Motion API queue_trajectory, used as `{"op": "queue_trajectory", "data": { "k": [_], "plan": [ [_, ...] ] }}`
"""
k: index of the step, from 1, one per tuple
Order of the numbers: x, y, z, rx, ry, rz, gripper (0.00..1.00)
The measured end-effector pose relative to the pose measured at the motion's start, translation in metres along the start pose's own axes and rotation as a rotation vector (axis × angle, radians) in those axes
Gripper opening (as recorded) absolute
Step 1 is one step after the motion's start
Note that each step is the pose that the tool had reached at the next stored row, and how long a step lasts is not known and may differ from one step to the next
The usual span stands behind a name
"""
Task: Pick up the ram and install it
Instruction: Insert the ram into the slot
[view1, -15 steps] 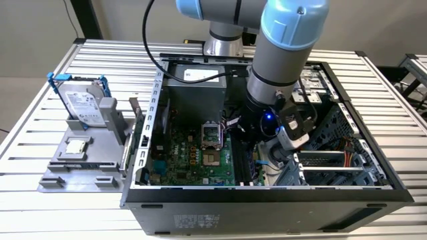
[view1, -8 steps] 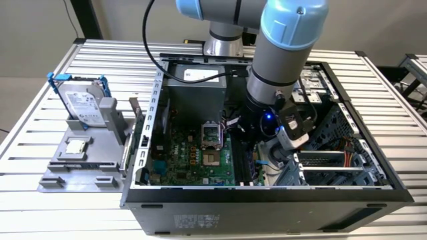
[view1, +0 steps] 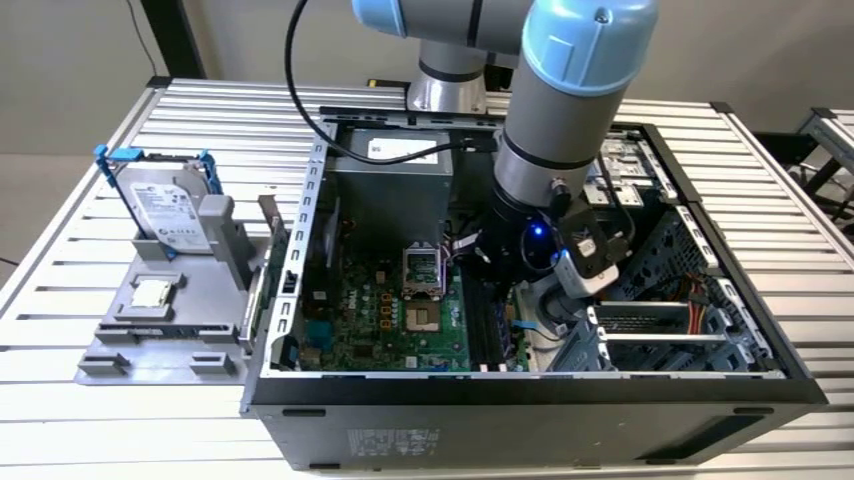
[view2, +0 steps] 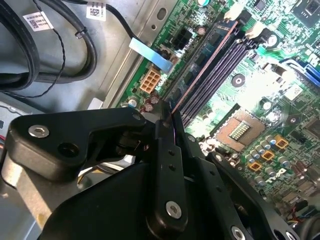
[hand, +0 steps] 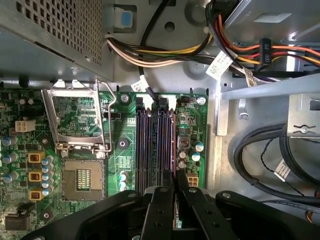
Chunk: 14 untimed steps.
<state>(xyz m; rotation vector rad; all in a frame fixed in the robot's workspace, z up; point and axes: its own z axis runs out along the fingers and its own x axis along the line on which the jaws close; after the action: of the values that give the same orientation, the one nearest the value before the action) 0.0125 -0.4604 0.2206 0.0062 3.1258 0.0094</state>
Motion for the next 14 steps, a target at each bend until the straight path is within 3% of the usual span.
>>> {"op": "queue_trajectory", "data": {
  "k": [10, 14],
  "plan": [
    [0.0016, 0.0005, 0.0007, 0.0026, 0.0000, 0.013, 0.00],
    [0.0017, 0.0005, 0.0052, 0.0024, -0.0001, 0.013, 0.00]
  ]
}}
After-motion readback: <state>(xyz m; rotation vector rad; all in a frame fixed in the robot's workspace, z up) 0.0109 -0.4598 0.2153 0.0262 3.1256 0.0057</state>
